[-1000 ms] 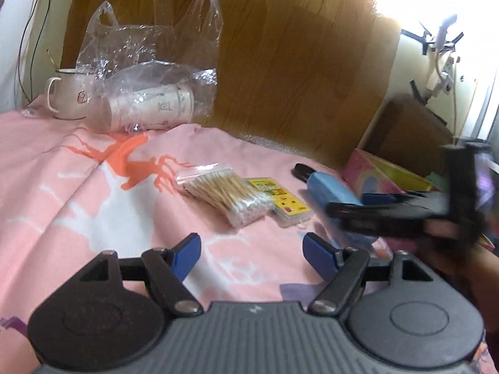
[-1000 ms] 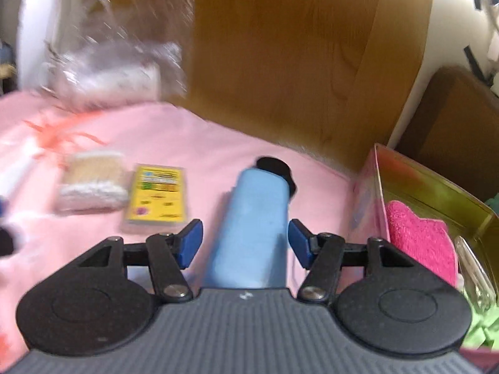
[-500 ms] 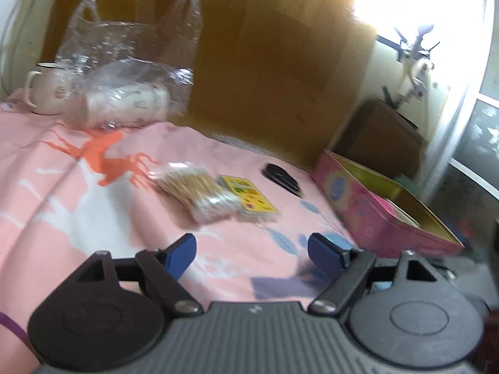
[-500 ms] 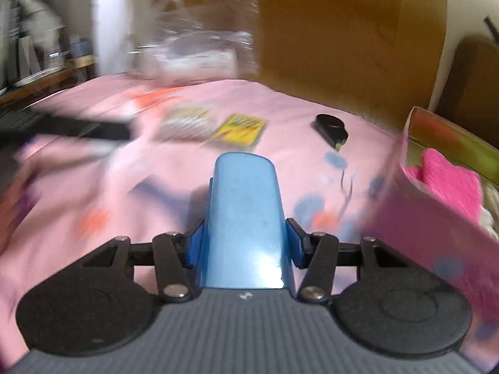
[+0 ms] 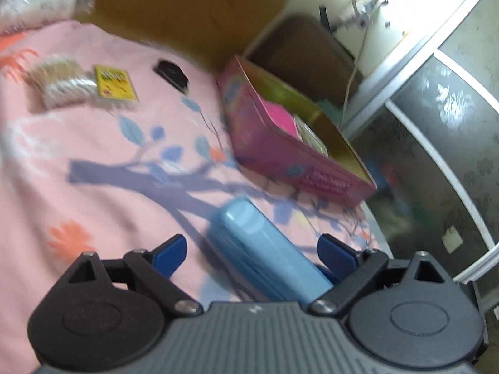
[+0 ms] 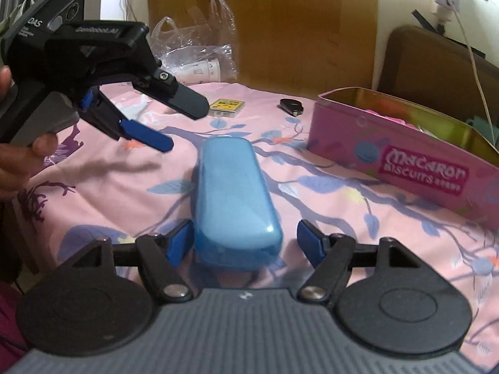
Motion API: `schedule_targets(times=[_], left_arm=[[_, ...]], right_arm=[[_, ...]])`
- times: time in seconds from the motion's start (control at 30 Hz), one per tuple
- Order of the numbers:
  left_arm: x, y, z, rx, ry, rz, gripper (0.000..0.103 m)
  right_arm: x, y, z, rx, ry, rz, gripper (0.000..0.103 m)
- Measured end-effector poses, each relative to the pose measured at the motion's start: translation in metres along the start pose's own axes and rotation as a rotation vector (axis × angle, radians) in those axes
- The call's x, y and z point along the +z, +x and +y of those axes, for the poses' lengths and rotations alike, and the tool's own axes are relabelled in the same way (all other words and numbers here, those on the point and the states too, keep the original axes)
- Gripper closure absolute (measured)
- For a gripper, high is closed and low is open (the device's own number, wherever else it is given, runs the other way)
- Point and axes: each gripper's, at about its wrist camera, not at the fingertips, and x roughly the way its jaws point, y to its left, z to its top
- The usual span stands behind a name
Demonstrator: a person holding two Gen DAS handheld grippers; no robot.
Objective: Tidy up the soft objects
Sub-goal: 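Carry the blue case into the pink tin and release it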
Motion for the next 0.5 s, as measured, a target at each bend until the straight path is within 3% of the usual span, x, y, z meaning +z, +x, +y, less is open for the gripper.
schedule_targets(times=[0.07, 0.13, 0.2, 0.3, 0.5], left_arm=[[-0.005, 0.009, -0.01, 0.007, 0.001, 0.033, 0.009], [-0.01, 0.024, -0.018, 0.016, -0.006, 0.071, 0.011], [-0.018, 0.035, -0.025, 0.018, 0.005, 0.067, 0.029], [-0.021, 0.042, -0.04, 0.059, 0.07, 0.068, 0.033], [0.022, 0.043, -0.07, -0.014, 0.13, 0.035, 0.035]], right_arm=[[0.002, 0.007, -0.006, 0.017, 0.019, -0.004, 0.029], [0.002, 0.01, -0.007, 0.059, 0.035, -0.01, 0.045], [0.002, 0.01, -0.002, 0.064, 0.027, -0.022, 0.048], [0.004, 0.006, -0.001, 0.019, 0.013, -0.069, 0.048], [0.036, -0.002, -0.035, -0.073, 0.053, -0.194, 0.048]])
